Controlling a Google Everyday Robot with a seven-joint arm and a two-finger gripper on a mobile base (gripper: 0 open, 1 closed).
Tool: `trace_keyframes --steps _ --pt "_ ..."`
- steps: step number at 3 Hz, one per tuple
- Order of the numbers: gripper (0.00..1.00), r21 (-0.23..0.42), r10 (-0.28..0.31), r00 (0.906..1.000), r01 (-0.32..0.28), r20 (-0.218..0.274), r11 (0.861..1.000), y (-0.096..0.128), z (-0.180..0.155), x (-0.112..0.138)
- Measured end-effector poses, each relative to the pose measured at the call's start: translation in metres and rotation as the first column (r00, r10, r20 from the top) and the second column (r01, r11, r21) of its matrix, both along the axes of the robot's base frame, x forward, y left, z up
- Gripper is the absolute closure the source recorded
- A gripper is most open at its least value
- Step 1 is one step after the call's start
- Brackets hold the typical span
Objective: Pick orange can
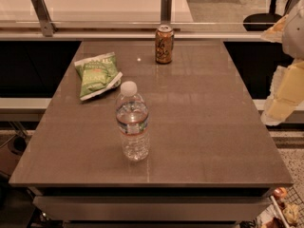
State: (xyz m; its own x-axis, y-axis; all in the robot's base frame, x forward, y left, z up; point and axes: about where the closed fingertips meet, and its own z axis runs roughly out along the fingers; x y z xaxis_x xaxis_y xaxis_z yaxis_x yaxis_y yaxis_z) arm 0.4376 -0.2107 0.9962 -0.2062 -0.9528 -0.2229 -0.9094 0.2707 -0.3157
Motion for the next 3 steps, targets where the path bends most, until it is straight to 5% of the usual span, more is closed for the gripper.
trace_keyframes --steps 2,3 --pt "0.0 0.017 0.004 0.9995 -0.004 0.031 1.0 -0.002 0.004 0.013" --pt "0.0 0.074 -0.008 0.9962 0.002 0.087 0.997 -0.005 0.009 0.044"
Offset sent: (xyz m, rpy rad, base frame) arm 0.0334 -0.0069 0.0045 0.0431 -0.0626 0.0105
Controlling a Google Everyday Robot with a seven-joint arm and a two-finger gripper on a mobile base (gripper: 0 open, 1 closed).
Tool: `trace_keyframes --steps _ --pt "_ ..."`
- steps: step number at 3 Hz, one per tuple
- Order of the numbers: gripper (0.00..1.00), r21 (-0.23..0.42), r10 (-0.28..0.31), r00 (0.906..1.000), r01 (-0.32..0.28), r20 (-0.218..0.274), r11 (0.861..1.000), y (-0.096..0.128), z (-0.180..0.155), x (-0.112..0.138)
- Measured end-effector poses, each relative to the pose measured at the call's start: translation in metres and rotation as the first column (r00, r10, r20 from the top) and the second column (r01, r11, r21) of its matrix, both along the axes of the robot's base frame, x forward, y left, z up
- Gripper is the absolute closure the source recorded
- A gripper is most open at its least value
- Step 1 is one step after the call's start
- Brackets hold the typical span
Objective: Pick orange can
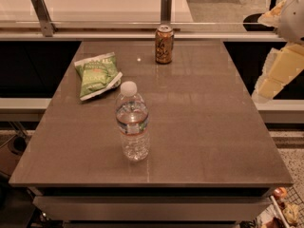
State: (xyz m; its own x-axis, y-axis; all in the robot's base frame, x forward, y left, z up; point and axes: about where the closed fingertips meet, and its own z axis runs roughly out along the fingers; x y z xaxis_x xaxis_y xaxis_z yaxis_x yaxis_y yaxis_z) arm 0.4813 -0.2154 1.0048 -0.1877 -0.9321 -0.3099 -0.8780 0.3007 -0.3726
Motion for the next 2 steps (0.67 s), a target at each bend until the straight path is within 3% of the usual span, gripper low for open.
trace_keyframes --steps 1,2 --pt "0.0 0.089 -0.013 0.9986 0.009 0.052 0.996 0.006 -0.003 0.03" --pt "0.0 0.195 -0.044 0.9948 0.025 0.092 0.98 0.015 -0.014 0.056"
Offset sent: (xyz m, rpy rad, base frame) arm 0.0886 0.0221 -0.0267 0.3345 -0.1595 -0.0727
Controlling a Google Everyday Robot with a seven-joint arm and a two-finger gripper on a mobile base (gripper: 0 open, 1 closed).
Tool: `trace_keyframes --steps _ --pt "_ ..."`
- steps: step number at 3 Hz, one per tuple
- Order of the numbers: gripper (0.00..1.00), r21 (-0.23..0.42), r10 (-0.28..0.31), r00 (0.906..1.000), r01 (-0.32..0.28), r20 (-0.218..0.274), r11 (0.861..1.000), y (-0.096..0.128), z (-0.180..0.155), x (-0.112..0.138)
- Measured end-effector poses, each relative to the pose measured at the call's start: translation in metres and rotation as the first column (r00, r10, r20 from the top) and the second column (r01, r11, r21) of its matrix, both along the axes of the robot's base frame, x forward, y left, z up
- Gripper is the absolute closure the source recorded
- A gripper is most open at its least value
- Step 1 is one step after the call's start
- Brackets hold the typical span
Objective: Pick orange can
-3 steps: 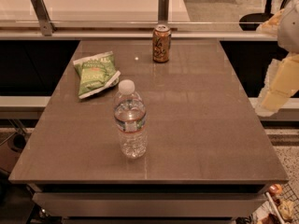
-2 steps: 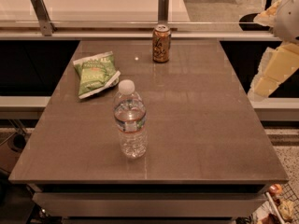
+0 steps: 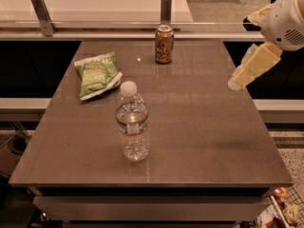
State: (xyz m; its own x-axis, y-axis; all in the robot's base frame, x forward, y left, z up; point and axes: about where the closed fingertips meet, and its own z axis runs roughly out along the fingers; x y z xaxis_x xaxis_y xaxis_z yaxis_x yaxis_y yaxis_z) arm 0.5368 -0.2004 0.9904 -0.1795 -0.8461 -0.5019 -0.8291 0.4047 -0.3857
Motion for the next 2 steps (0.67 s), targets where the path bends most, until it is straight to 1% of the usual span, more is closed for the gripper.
trace_keyframes --steps 1,2 --pt "0.0 0.137 -0.03 0.9985 0.023 0.047 0.99 0.007 -0.018 0.019" --pt "0.0 0.279 -0.092 0.9913 0.062 0.094 0.958 0.01 -0.029 0.045"
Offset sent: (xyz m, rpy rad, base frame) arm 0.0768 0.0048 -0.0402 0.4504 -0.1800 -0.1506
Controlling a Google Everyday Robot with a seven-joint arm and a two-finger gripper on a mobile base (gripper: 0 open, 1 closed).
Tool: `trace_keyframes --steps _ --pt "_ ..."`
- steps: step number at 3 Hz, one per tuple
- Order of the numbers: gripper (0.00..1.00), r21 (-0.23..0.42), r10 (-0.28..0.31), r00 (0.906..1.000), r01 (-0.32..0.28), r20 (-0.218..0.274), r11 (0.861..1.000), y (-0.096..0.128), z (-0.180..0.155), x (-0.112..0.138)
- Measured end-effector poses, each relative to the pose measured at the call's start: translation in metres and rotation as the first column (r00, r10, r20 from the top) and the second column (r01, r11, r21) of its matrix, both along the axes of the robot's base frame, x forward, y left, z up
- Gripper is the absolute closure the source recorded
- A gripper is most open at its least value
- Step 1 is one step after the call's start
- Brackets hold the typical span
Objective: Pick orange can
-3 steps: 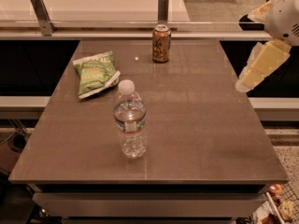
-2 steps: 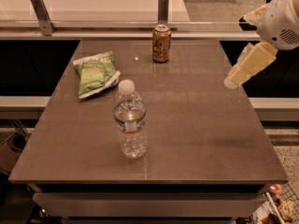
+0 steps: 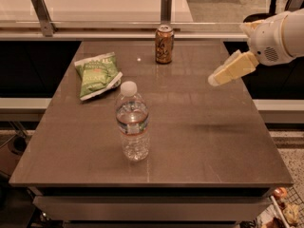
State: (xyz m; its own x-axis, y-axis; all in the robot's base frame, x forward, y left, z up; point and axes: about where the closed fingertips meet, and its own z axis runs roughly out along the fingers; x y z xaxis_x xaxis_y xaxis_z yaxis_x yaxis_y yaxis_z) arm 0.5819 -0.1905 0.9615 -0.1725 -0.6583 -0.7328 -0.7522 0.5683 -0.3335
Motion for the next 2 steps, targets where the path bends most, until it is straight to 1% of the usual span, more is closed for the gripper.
trace_keyframes --steps 1,2 --pt "0.0 0.112 -0.048 0.9985 0.045 0.027 0.993 -0.001 -0.009 0.025" --pt "0.0 0.173 -0.062 0.9978 0.057 0.025 0.983 0.001 -0.017 0.053"
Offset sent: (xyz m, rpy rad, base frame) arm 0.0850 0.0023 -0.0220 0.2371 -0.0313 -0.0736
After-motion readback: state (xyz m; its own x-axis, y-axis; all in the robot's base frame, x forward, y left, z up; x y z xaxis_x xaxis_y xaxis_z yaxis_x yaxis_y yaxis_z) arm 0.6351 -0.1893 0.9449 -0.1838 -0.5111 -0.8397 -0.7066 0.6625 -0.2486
